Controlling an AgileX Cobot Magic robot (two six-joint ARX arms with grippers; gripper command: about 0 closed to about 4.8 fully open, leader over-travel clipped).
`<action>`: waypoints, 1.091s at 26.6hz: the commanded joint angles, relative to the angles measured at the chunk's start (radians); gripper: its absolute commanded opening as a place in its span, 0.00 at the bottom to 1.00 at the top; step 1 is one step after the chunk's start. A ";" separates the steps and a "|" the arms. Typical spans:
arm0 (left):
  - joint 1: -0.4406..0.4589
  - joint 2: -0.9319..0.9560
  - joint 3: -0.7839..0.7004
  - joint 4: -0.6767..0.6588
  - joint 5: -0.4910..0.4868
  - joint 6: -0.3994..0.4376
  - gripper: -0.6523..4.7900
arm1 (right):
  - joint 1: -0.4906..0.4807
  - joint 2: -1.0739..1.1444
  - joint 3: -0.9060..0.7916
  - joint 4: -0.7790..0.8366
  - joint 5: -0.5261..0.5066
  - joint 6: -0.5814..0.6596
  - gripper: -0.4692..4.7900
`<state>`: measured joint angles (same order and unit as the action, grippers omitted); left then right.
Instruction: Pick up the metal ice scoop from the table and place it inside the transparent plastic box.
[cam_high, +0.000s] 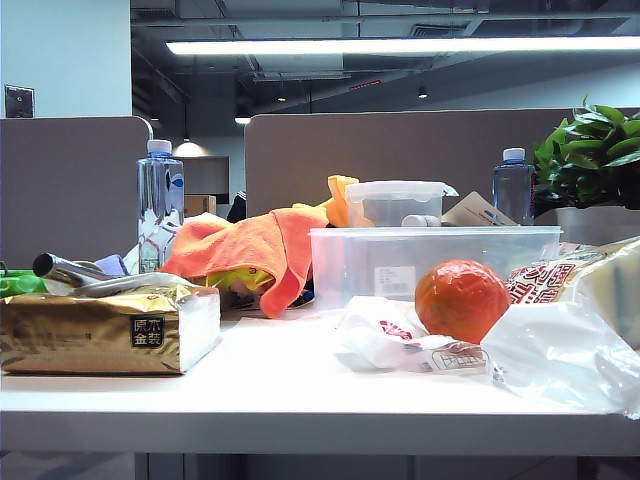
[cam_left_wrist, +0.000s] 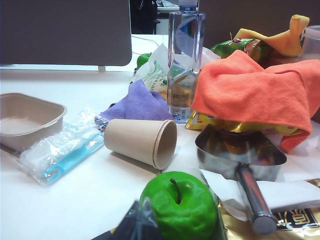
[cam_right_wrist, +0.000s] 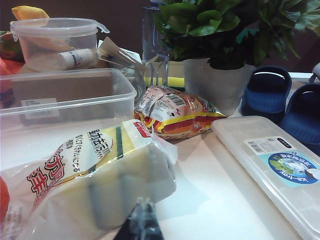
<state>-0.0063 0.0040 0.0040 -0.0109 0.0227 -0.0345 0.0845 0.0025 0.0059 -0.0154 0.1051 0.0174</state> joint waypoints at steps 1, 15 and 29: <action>-0.001 0.001 0.003 0.016 0.000 0.004 0.11 | 0.000 0.000 0.002 0.016 0.001 0.001 0.09; -0.001 0.001 0.003 0.021 0.000 -0.003 0.11 | 0.052 0.000 0.002 0.016 0.011 0.001 0.09; -0.002 0.001 0.003 0.072 0.087 -0.024 0.11 | 0.574 0.047 0.002 0.019 0.006 0.001 0.09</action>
<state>-0.0067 0.0040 0.0040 0.0265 0.0666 -0.0418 0.6308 0.0387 0.0059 -0.0135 0.1112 0.0174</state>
